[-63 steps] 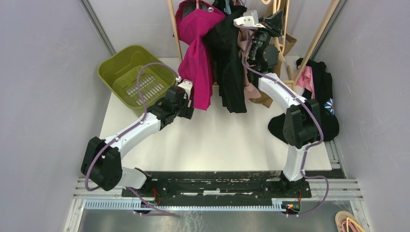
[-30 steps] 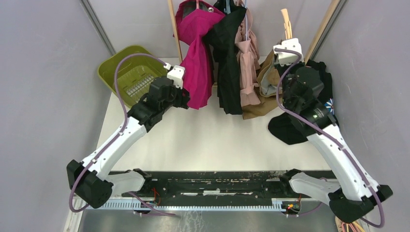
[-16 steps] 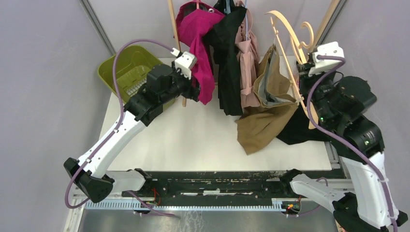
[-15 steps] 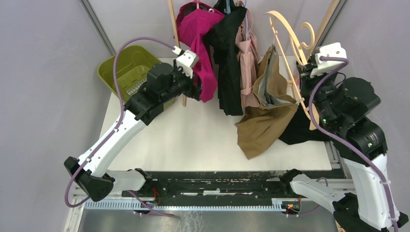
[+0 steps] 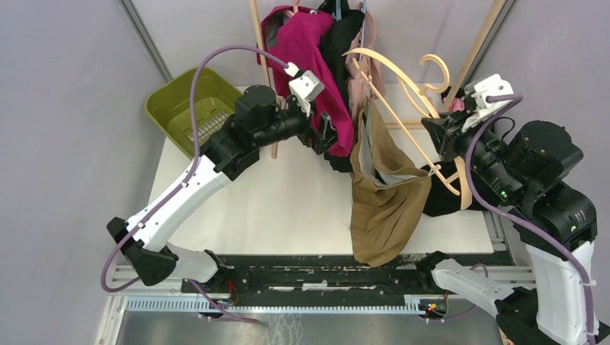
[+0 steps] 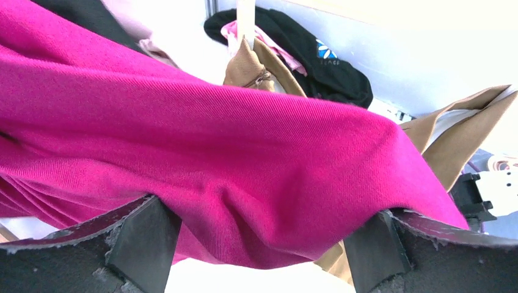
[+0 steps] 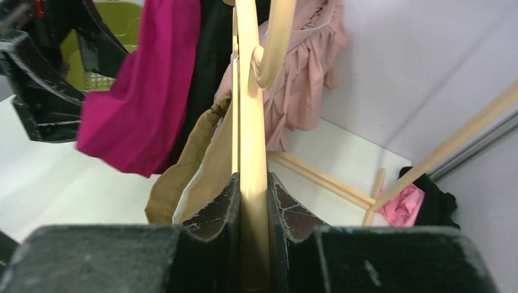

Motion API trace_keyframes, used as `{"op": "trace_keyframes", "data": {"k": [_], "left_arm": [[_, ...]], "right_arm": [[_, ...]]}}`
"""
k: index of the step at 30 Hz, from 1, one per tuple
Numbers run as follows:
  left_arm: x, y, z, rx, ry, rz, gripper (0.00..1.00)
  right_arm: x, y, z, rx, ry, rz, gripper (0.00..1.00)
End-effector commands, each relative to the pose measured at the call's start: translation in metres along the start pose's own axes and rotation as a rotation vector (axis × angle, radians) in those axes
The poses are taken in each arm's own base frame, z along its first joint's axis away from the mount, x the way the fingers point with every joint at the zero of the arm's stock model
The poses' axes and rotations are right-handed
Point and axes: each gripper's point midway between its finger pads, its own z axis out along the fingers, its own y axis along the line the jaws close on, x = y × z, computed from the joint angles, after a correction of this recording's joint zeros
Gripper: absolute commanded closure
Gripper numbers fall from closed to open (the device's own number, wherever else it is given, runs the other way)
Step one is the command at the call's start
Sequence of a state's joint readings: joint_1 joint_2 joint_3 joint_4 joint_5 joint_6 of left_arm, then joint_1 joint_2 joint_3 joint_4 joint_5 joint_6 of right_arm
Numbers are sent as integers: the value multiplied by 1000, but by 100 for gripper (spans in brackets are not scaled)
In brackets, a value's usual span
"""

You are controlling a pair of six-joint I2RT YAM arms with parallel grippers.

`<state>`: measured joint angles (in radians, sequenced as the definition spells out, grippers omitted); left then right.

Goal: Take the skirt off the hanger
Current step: Pick up the hanger from the clothesline, then remove the skirt from the hanger.

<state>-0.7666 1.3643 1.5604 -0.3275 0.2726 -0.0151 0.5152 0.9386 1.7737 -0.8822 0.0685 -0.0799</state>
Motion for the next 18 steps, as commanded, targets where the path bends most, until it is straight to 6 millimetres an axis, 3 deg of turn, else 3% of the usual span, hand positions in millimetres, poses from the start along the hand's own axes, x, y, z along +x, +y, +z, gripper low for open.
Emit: {"op": "trace_keyframes", "data": {"k": [1, 2, 4, 7, 9, 13, 15, 18], "left_arm": [[-5, -11, -14, 0, -2, 75, 4], [9, -2, -17, -67, 64, 122, 5], [54, 40, -29, -311, 263, 171, 12], [127, 99, -70, -673, 549, 224, 13], [162, 110, -91, -770, 633, 193, 8], [212, 105, -116, -784, 606, 0, 2], [216, 104, -131, -802, 565, -63, 2], [195, 101, -149, -828, 473, -82, 2]], "right_arm": [[-58, 9, -19, -70, -208, 43, 99], [-58, 9, -19, -71, -209, 39, 99], [-59, 9, -19, -69, -216, 38, 99], [-63, 9, -18, -71, -234, 41, 99], [-63, 11, -16, -80, -229, 34, 99], [-65, 16, -12, -116, -210, 17, 99], [-67, 22, -11, -148, -206, 21, 99], [-71, 32, -6, -202, -206, 29, 99]]}}
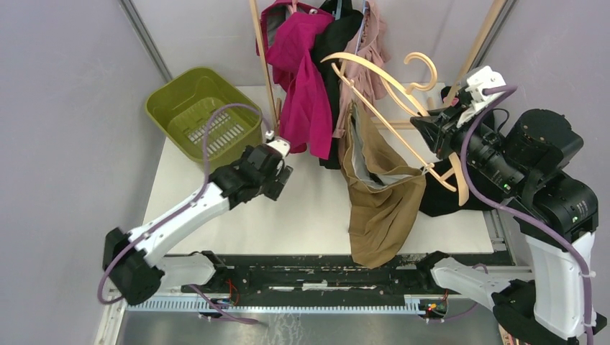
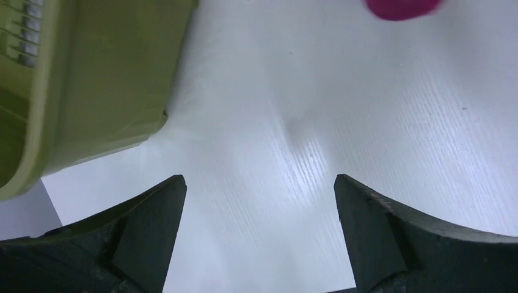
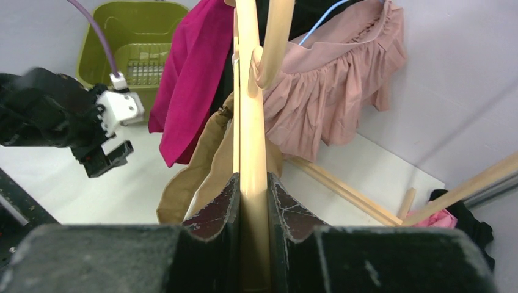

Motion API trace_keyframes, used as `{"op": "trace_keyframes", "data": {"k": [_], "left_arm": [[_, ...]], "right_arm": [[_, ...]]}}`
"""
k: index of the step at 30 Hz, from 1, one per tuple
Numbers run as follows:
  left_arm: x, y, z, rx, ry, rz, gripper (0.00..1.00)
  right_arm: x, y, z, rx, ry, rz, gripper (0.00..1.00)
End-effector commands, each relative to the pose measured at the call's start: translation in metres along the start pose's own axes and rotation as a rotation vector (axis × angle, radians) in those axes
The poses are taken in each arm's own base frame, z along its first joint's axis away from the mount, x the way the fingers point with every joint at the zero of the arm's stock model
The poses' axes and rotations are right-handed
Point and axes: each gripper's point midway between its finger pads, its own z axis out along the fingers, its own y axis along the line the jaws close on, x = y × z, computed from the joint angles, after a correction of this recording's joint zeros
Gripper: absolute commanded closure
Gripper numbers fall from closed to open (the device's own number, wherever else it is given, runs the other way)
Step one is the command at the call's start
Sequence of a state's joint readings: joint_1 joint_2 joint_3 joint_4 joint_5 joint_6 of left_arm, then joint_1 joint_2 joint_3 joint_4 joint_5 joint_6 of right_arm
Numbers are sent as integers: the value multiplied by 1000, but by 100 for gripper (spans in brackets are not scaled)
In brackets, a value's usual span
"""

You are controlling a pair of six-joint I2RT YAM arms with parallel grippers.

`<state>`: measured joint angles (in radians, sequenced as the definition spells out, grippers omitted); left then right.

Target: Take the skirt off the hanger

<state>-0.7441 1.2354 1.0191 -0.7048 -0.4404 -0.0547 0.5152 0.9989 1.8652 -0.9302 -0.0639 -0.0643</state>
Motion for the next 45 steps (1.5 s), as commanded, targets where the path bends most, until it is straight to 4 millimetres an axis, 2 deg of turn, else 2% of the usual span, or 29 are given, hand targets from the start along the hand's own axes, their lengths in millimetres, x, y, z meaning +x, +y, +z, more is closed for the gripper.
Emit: {"op": "trace_keyframes", "data": {"k": [1, 4, 7, 11, 15, 18, 22, 28, 33, 36, 45], "left_arm": [[-44, 34, -58, -43, -264, -240, 2], [-66, 48, -94, -21, -384, -285, 3], [-98, 49, -129, 71, -515, -298, 5], [-140, 37, -163, 211, -664, -294, 5], [-175, 19, -182, 345, -806, -289, 1], [-195, 4, -182, 419, -843, -279, 0], [-210, -17, -178, 507, -853, -266, 0], [-220, -22, -178, 536, -887, -271, 1], [-225, -22, -197, 577, -938, -273, 1], [-224, -27, -201, 616, -955, -271, 1], [-224, -59, -176, 733, -948, -294, 1]], "right_arm": [[-60, 14, -6, -87, -207, 0, 99], [-62, 23, 3, -143, -204, 13, 99], [-59, 33, 16, -200, -191, 32, 99], [-61, 46, 25, -279, -197, 48, 99], [-67, 54, 30, -329, -212, 67, 99], [-71, 56, 32, -342, -223, 69, 99], [-74, 58, 33, -355, -238, 70, 99], [-71, 59, 32, -361, -239, 71, 99], [-64, 58, 34, -355, -220, 59, 99], [-64, 59, 34, -359, -218, 62, 99], [-61, 60, 30, -361, -206, 64, 99]]}}
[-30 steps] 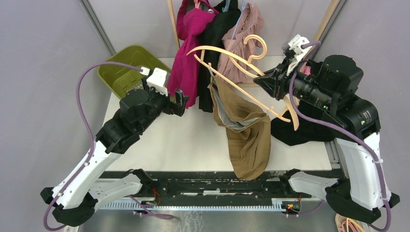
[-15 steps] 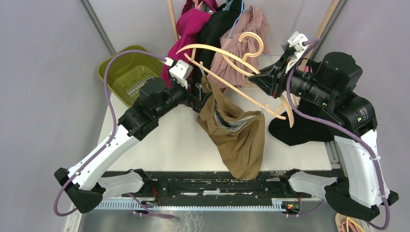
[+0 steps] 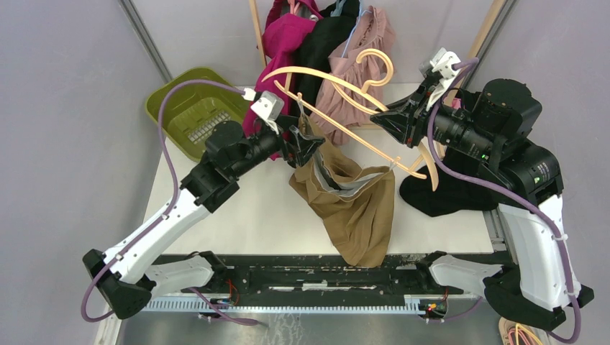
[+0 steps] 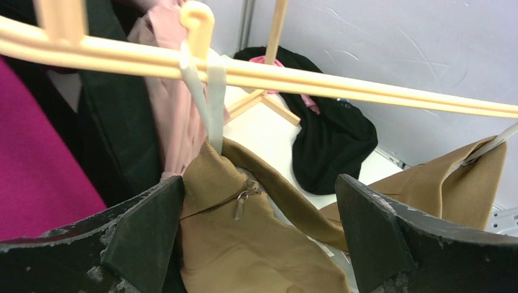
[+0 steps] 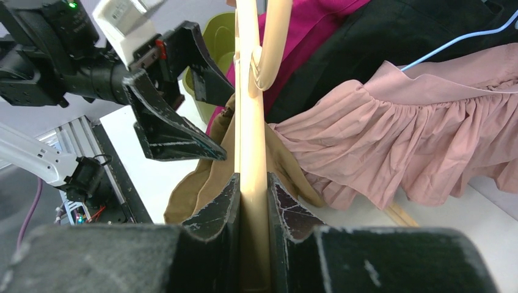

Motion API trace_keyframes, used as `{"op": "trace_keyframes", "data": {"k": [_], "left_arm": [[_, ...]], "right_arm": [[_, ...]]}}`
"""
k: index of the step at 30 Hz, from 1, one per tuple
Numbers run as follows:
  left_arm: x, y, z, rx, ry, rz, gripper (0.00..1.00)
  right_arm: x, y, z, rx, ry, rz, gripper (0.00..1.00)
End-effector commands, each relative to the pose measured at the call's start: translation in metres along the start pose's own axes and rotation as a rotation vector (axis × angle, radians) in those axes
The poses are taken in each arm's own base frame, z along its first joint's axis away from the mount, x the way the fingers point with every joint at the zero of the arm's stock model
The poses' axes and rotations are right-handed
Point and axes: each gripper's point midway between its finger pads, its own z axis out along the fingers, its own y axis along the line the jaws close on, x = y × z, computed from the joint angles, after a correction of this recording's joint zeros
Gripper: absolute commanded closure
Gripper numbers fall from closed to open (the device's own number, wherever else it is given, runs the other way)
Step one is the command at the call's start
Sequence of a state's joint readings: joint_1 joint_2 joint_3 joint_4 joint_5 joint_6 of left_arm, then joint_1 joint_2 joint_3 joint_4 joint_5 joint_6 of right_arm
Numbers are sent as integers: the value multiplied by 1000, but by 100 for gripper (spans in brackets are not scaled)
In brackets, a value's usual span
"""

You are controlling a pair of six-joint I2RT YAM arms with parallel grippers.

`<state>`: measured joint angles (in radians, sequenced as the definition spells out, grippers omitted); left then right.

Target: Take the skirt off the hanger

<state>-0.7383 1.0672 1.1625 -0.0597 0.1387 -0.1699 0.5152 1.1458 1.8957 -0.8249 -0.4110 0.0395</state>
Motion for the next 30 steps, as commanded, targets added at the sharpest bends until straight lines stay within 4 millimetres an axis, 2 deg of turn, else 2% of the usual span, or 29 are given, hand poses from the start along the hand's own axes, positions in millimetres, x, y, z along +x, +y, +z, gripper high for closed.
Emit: {"op": "trace_keyframes", "data": {"k": [1, 4, 7, 8, 9, 10, 11, 13, 14, 20, 27, 30], "left_arm": [[-3, -14, 17, 81, -50, -66, 1], [10, -8, 25, 63, -22, -62, 1], [13, -3, 28, 38, -15, -53, 0], [14, -1, 28, 31, -12, -52, 1], [15, -1, 29, 28, -7, -50, 7], [14, -1, 30, 31, -4, -47, 15], [15, -2, 31, 35, 2, -45, 34], [16, -1, 32, 32, 11, -52, 86], [16, 0, 32, 21, 15, -59, 96], [4, 0, 31, 15, 20, -48, 97], [-58, -4, 23, -4, -71, -5, 97], [-73, -9, 13, 5, -88, 6, 97]], "right_arm": [[-50, 12, -16, -24, -184, -77, 99], [-51, 12, -17, -25, -184, -80, 99], [-50, 12, -19, -22, -180, -83, 99], [-50, 12, -19, -20, -180, -86, 99], [-50, 12, -19, -19, -181, -86, 99], [-50, 11, -19, -16, -180, -87, 99], [-50, 11, -19, -15, -180, -88, 99], [-49, 10, -18, -12, -179, -86, 99], [-48, 9, -16, -12, -179, -84, 99], [-39, 6, -6, -14, -158, -63, 99], [-9, -11, 11, 35, -99, -58, 99], [2, -20, 16, 70, -73, -75, 99]]}}
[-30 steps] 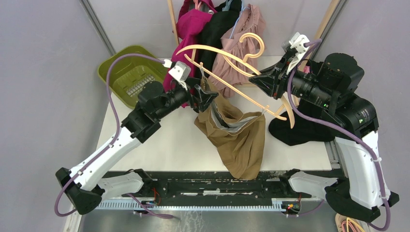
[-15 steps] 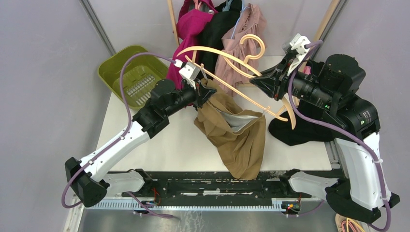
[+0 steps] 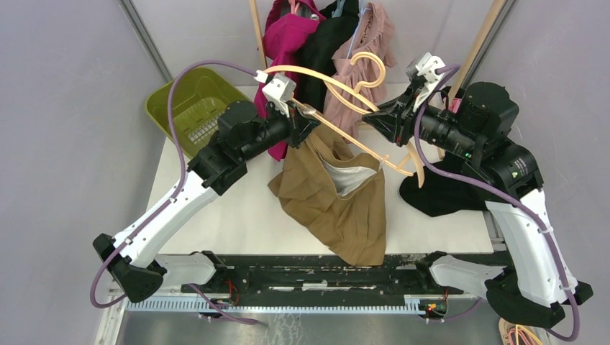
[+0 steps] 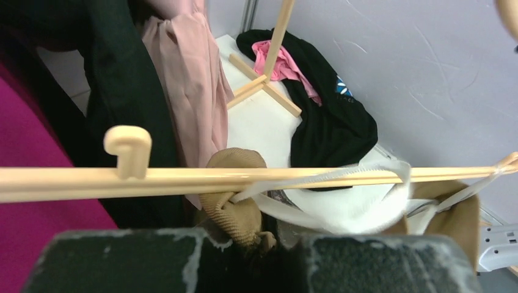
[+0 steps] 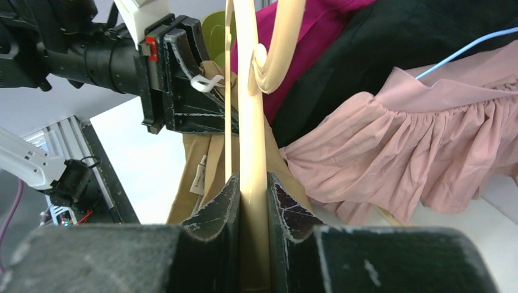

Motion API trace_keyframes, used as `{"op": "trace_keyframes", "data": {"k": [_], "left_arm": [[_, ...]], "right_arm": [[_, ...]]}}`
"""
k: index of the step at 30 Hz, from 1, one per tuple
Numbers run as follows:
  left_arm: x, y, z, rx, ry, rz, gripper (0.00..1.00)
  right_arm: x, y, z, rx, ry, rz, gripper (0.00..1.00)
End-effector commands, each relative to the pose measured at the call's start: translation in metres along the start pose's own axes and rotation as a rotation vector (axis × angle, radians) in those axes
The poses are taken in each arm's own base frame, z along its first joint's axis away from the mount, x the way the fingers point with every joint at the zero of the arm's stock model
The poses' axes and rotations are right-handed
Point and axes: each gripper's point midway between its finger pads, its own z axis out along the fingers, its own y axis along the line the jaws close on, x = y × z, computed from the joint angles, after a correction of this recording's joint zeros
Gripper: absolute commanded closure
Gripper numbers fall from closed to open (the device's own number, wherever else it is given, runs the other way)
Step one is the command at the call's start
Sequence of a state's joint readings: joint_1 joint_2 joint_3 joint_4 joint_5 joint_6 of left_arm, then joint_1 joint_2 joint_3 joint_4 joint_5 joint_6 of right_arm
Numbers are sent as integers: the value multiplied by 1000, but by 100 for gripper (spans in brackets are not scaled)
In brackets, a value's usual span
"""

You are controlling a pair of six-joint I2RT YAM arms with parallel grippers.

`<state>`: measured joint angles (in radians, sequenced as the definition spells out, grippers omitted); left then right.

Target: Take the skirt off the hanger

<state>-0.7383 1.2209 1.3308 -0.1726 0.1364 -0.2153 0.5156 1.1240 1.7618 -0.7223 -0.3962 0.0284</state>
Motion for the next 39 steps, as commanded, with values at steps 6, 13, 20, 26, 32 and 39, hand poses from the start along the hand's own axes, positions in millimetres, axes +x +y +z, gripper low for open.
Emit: {"op": "trace_keyframes", "data": {"k": [6, 13, 20, 26, 32, 39], "left_arm": [[-79, -10, -46, -32, -185, 83, 97], [-92, -5, -62, -80, -198, 110, 97], [-98, -14, -59, -35, -220, 52, 97], [-92, -27, -45, 45, -213, -8, 97], [-102, -29, -48, 42, -228, -9, 97], [-122, -32, -60, 29, -239, 15, 97]], "right_arm": [[-2, -20, 7, 86, -47, -82, 99], [14, -38, 19, 156, -25, -76, 99], [20, -41, 50, 145, -85, -1, 99], [28, -32, 82, 96, -133, 26, 99], [57, -28, 105, 71, -91, 41, 99], [109, -39, 116, 133, 31, -31, 99]]}}
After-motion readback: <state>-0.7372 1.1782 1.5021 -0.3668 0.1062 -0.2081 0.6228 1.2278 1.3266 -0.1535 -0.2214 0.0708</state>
